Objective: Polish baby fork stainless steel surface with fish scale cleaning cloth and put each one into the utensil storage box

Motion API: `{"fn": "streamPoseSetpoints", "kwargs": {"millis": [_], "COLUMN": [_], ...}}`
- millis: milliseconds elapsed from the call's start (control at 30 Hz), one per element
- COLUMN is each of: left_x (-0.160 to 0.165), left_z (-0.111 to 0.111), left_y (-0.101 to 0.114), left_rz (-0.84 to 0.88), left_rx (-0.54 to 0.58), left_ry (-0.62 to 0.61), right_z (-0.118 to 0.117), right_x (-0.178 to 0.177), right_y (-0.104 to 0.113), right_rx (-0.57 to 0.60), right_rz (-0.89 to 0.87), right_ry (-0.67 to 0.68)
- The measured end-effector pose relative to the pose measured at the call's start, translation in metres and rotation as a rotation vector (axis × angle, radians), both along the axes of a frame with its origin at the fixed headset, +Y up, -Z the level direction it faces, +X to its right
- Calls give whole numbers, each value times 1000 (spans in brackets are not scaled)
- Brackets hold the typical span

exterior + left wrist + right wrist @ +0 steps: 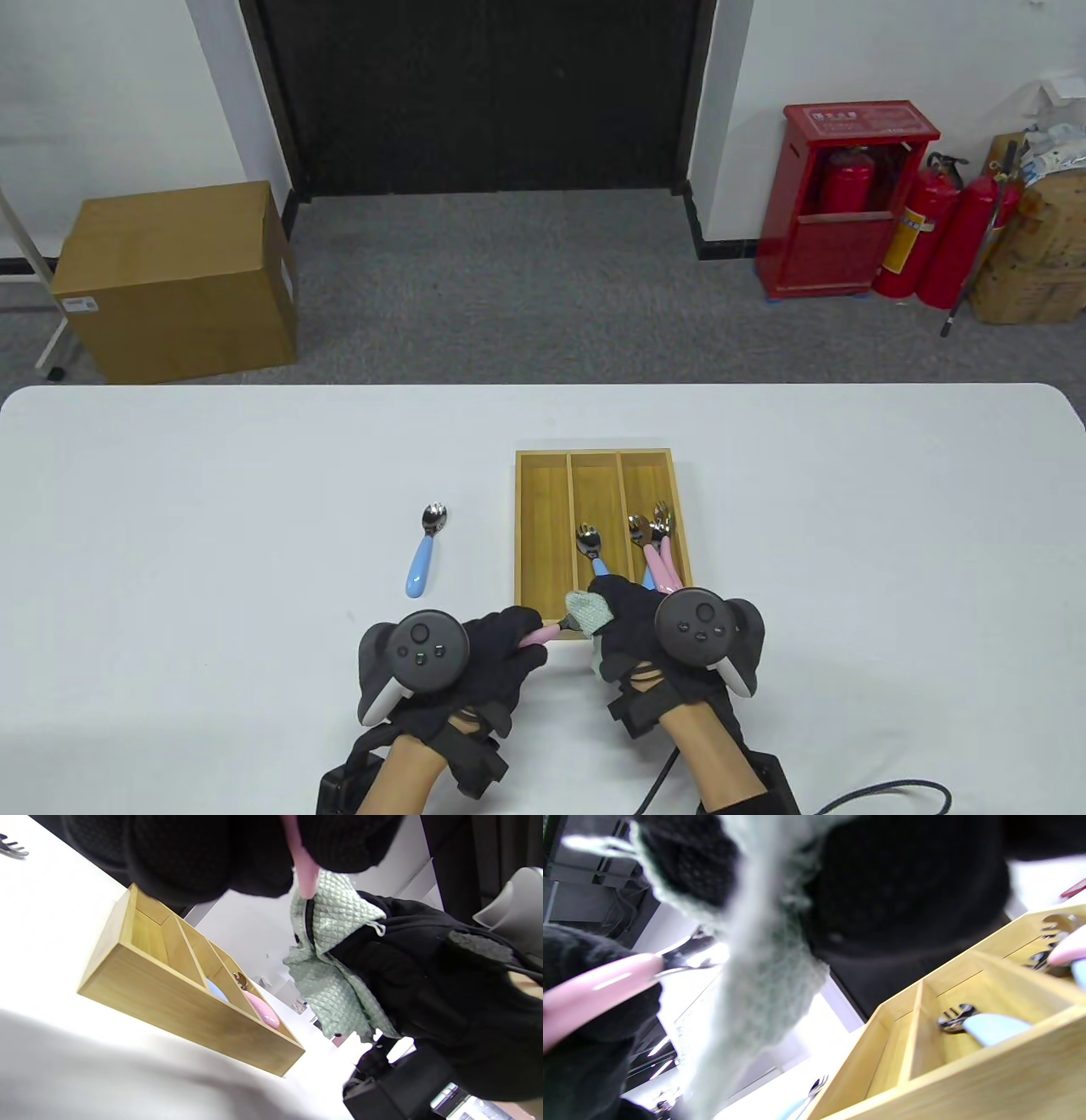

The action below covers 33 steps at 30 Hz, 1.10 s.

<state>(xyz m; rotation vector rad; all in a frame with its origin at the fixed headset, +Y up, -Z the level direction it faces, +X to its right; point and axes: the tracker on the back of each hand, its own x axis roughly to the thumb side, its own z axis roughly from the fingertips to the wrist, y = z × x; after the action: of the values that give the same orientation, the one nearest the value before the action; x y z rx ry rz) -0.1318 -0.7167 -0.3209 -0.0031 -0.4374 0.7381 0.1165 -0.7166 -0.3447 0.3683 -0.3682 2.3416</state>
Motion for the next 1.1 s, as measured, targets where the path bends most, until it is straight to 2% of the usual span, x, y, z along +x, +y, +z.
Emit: {"fn": "streamPoseSetpoints", "kwargs": {"millis": [67,167,400,500,767,1100], "left_x": [2,2,3,9,33,59], "left_z": [-9,-18,-49,-61,-79,-90], "left_y": [0,1,2,-1,-20,-40], "left_rz": [-11,-28,-123,-216,-269,-295], "left_rx": [-54,-65,-119,-132,-123,-110], "left_ry": [4,47,220,299,400,480], "right_z": [-1,-4,-11,-12,-14,-15], "right_x": [6,16,39,43,40,40], "right_y": [-2,-6,-14,-16,-17,-18], "right_rx": [-1,-13,-53,-69,-80,-90], "right_rz": [10,-4,-85,-103,-98,-110], "right_ry": [-45,-92,-144,-151,-126,-124]}}
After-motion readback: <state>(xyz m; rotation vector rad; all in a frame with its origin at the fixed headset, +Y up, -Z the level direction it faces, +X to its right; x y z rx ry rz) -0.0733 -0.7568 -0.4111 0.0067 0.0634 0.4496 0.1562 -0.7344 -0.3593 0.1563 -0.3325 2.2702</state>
